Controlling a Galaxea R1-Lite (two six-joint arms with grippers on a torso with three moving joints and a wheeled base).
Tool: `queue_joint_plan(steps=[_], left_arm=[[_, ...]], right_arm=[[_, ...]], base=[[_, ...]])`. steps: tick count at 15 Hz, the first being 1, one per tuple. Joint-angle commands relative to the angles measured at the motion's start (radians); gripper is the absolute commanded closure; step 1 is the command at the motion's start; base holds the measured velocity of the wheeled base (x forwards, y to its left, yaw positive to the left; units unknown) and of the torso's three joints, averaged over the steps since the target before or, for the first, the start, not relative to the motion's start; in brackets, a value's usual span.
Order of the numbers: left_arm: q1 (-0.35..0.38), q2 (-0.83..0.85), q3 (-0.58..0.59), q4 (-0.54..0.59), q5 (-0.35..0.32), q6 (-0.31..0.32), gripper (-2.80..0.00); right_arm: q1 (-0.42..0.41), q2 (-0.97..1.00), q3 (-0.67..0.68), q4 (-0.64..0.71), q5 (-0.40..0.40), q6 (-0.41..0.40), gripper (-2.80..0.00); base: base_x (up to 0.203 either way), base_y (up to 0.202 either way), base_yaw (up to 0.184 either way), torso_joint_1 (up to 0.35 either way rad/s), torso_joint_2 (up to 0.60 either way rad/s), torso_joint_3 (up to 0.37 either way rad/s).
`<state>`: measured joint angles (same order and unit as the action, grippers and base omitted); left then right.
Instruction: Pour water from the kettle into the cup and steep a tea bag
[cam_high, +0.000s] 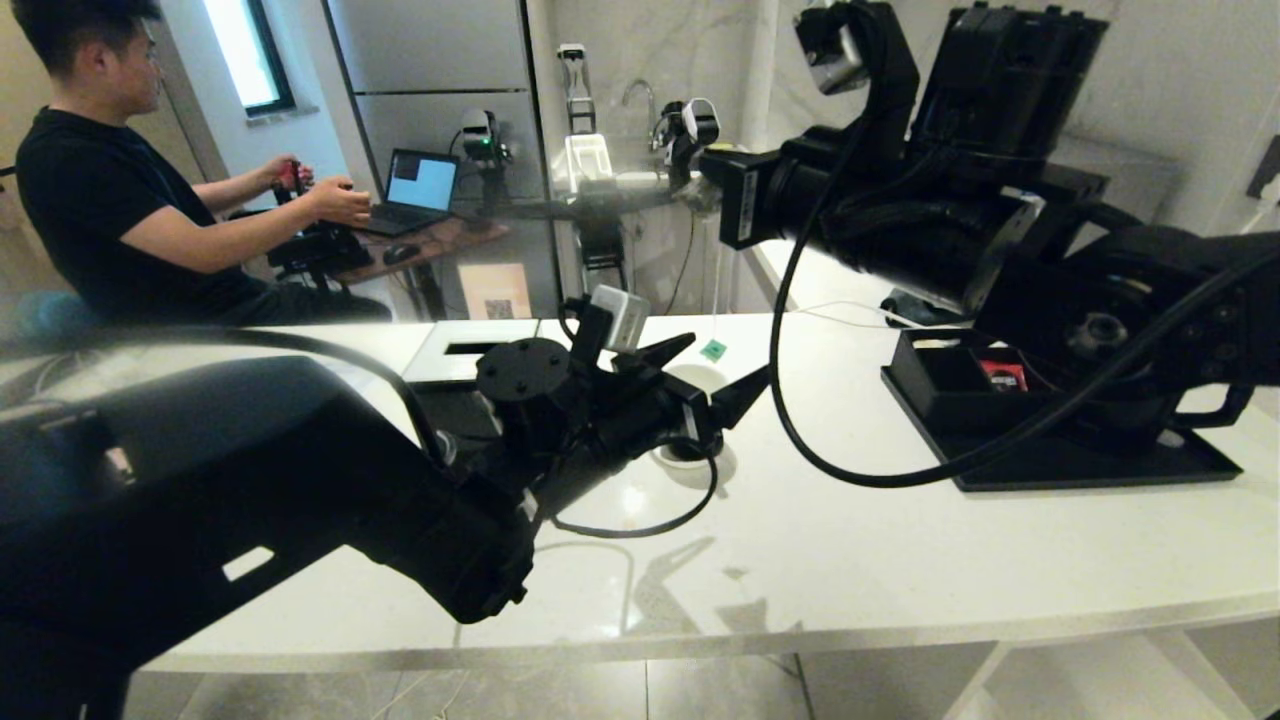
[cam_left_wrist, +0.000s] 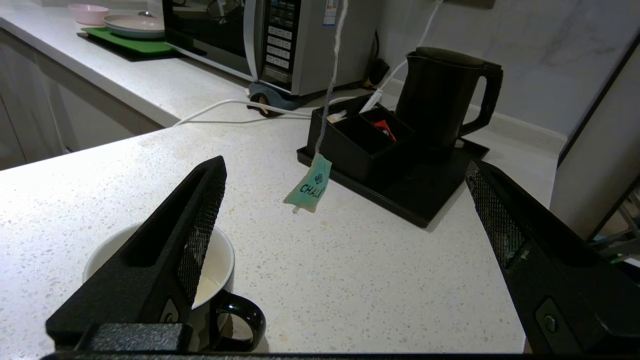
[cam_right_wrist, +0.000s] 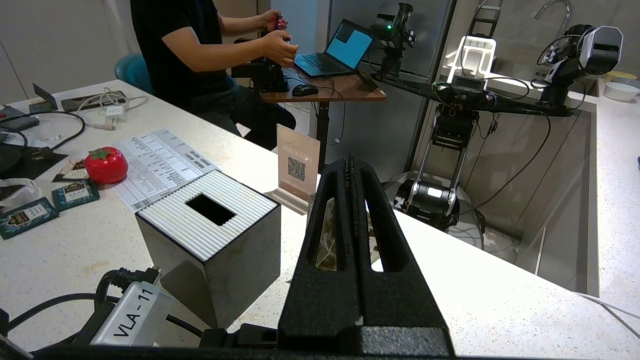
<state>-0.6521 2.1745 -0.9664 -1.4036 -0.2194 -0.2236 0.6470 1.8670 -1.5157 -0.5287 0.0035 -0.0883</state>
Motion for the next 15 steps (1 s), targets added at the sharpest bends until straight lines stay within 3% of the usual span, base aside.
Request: queue_joint_plan(steps=[1,3,4,15], left_arm=[[0.0,0.002,0.0,-0.008,-0.002,-0.002,-2.8],[0.001,0.005,-0.001,-0.011,-0.003,0.001,-2.8],[0.001,0.009,-0.003,-0.023,-0.003,0.0,0.0],[0.005,0.018,-0.003,-0.037,0.009,-0.003,0.0]], right_arm=[[0.0,0.001,0.0,-0.004,0.0,-0.001,0.0],[0.0,0.001,0.0,-0.004,0.0,-0.001,0.0],[0.0,0.001,0.0,-0.004,0.0,-0.001,0.0],[0.0,0.003,0.002,-0.004,0.001,-0.001,0.0]], base=[[0.0,0.0,0.0,0.0,0.0,0.0],[0.0,0.0,0.0,0.0,0.0,0.0],[0.0,0.0,0.0,0.0,0.0,0.0],[0.0,0.0,0.0,0.0,0.0,0.0]])
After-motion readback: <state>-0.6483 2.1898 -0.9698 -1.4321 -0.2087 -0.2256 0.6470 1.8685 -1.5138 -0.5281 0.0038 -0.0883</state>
